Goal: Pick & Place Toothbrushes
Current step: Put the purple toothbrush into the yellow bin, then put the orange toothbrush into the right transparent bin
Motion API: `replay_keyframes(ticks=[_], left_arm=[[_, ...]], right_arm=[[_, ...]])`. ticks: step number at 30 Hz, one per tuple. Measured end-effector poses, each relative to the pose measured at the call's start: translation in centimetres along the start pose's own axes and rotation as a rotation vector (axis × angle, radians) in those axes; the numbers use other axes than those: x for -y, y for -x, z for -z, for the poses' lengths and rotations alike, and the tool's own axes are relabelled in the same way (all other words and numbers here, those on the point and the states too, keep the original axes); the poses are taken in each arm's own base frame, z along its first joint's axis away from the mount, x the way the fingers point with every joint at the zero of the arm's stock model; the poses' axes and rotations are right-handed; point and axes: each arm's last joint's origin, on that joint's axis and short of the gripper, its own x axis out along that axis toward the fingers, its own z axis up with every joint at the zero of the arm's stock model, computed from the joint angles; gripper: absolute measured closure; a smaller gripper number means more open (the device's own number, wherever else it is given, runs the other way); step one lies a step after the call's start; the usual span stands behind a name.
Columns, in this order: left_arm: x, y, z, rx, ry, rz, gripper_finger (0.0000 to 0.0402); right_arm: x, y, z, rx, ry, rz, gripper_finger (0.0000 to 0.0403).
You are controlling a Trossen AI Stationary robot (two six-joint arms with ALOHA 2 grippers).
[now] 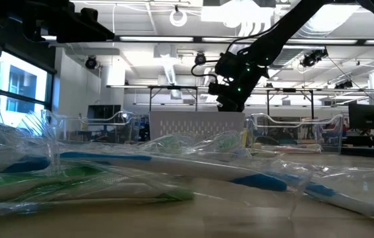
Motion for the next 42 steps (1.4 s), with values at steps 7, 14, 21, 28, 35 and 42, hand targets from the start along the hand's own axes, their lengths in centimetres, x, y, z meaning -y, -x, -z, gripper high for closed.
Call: replay_keyframes(ticks=[7, 14, 21, 28, 35, 42], left_arm=[[0.0, 0.0, 0.0, -0.002, 0.0, 0.001, 0.0261], [0.0, 0.0, 0.0, -0.002, -0.007, 0.001, 0.0261], [0.0, 0.0, 0.0, -0.002, -0.007, 0.001, 0.0261], [0.0, 0.0, 0.0, -0.002, -0.007, 0.001, 0.0261], [0.0, 0.0, 0.0, -0.002, -0.007, 0.001, 0.0261], [0.0, 0.0, 0.0, -0.002, -0.007, 0.001, 0.0261]], right_arm=[[0.0, 0.0, -0.1, 0.004, 0.001, 0.011, 0.036], [0.0, 0.0, -0.1, 0.004, 0.001, 0.008, 0.0331], [0.0, 0.2, -0.3, 0.008, 0.008, 0.065, 0.0305], [-1.3, 3.5, -2.4, 0.128, 0.05, 0.115, 0.0297], [-3.6, 9.7, -4.6, 0.313, 0.107, 0.081, 0.0302], [-6.6, 14.7, -5.4, 0.433, 0.144, 0.045, 0.0302]])
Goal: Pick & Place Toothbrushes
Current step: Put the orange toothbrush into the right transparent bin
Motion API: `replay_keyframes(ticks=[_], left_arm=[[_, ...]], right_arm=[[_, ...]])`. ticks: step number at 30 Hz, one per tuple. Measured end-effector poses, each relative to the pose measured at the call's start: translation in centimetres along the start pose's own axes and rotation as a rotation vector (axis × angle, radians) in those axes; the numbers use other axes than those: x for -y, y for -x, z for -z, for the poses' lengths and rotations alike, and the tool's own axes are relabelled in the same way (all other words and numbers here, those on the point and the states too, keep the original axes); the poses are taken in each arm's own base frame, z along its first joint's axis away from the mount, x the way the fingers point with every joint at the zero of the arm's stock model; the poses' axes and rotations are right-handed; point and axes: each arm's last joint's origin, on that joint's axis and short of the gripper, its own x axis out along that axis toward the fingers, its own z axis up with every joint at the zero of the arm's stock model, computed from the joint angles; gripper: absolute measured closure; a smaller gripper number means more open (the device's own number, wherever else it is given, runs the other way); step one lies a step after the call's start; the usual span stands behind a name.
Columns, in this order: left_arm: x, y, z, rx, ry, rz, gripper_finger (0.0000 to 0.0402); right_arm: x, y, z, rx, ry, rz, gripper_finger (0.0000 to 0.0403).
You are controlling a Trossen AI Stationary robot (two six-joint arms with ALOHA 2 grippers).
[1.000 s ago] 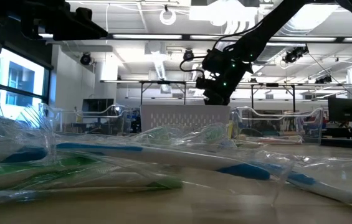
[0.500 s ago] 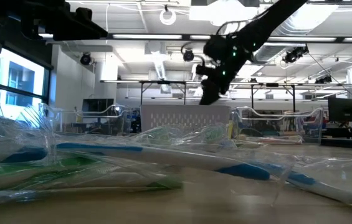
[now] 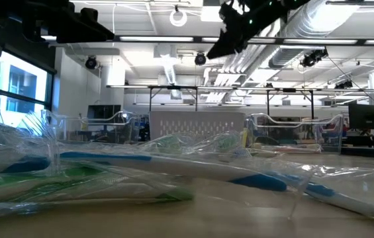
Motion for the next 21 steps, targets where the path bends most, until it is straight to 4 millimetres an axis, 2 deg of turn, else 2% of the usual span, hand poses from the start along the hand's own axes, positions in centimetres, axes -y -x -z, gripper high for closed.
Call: replay_keyframes(ticks=[4, 10, 15, 21], left_arm=[[0.0, 0.0, 0.0, 0.0, 0.007, 0.0, 0.0261], [0.0, 0.0, 0.0, 0.0, 0.008, 0.0, 0.0261], [0.0, 0.0, 0.0, 0.0, 0.008, 0.0, 0.0261], [0.2, 0.0, 0.2, -0.015, 0.009, 0.022, 0.0261]], right_arm=[[-1.6, 1.4, -0.5, -0.005, -0.011, -0.075, 0.0321], [-4.6, 2.1, 0.0, -0.092, -0.032, -0.265, 0.0394], [-8.0, 1.7, 1.7, -0.189, -0.019, -0.362, 0.04], [-12.7, 1.2, 4.0, -0.234, 0.004, -0.4, 0.0401]])
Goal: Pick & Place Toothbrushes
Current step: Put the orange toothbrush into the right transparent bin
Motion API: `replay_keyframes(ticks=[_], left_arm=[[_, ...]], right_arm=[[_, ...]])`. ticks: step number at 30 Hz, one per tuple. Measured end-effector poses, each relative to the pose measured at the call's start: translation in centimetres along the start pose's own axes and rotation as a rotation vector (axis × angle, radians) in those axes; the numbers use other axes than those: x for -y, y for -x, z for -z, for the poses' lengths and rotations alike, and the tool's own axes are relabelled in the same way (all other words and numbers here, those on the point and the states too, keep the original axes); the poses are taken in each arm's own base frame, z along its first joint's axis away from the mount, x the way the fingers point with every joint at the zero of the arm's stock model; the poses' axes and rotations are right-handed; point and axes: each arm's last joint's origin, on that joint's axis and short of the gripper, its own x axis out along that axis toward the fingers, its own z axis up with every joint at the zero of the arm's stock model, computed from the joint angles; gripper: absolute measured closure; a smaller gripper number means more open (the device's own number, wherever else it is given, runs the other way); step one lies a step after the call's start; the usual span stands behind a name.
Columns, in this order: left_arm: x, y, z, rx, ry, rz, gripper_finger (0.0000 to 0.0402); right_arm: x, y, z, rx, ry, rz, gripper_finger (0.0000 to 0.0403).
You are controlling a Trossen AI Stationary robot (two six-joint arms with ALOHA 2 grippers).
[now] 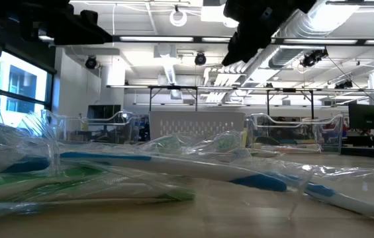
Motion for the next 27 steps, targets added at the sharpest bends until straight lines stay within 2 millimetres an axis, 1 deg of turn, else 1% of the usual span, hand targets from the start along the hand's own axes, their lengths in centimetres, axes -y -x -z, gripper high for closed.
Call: replay_keyframes(ticks=[4, 7, 12, 20, 24, 27], left_arm=[[0.1, 0.0, 0.1, 0.004, 0.001, 0.029, 0.0261], [0.2, 0.0, 0.1, 0.01, 0.013, 0.056, 0.0261], [0.2, 0.0, 0.1, 0.005, 0.125, 0.054, 0.0261], [0.6, 0.0, 0.6, -0.064, 0.41, 0.081, 0.0261], [0.9, 0.1, 1.0, -0.107, 0.513, 0.112, 0.0261], [0.9, 0.1, 1.0, -0.112, 0.552, 0.11, 0.0261]], right_arm=[[-2.5, -1.5, 1.2, 0.028, 0.004, 0.01, 0.0401], [-4.1, -2.3, 2.1, 0.041, -0.012, 0.053, 0.0401], [-6.2, -3.0, 3.1, 0.09, -0.034, 0.131, 0.0401], [-8.4, -2.9, 3.6, 0.127, -0.061, 0.247, 0.0401], [-9.1, -2.8, 3.7, 0.15, -0.06, 0.337, 0.0401], [-9.2, -2.7, 3.7, 0.16, -0.055, 0.385, 0.0401]])
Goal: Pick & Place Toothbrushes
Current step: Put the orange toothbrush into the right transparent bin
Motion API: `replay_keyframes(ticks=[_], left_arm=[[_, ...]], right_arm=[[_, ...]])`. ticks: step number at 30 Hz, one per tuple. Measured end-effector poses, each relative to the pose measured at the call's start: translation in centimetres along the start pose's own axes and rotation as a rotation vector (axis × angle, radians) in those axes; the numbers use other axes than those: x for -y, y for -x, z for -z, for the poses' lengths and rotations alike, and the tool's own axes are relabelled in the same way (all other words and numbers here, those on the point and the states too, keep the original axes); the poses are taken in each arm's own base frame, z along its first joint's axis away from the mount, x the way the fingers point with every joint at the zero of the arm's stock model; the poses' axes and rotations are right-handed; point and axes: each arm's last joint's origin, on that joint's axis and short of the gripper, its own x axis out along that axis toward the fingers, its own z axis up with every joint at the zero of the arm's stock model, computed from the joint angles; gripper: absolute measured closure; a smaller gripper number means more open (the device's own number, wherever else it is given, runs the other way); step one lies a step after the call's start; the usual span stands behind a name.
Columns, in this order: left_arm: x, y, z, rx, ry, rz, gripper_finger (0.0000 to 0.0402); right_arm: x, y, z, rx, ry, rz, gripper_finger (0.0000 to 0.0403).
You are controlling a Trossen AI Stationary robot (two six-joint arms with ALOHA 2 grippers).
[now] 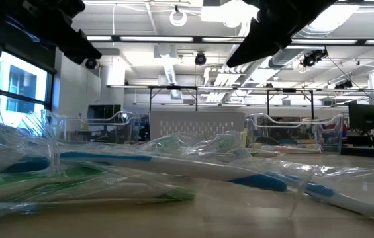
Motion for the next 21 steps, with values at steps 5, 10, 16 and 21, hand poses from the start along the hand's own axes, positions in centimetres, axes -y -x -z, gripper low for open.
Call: replay_keyframes(ticks=[5, 10, 16, 21], left_arm=[[0.0, 0.0, -0.1, 0.007, -0.086, 0.015, 0.0261], [-0.1, -0.5, -0.8, 0.079, -0.18, 0.007, 0.0261], [-0.3, -2.6, -1.0, -0.003, -0.283, 0.032, 0.0261], [-0.7, -5.1, -2.0, -0.09, -0.393, 0.061, 0.0261]], right_arm=[[0.2, -0.1, 0.0, 0.004, 0.03, 0.03, 0.0401], [0.5, -0.2, -0.1, 0.001, 0.044, 0.038, 0.0401], [0.5, -0.2, 0.0, -0.005, 0.054, 0.038, 0.0401], [0.5, -0.2, 0.0, -0.01, 0.057, 0.038, 0.0401]])
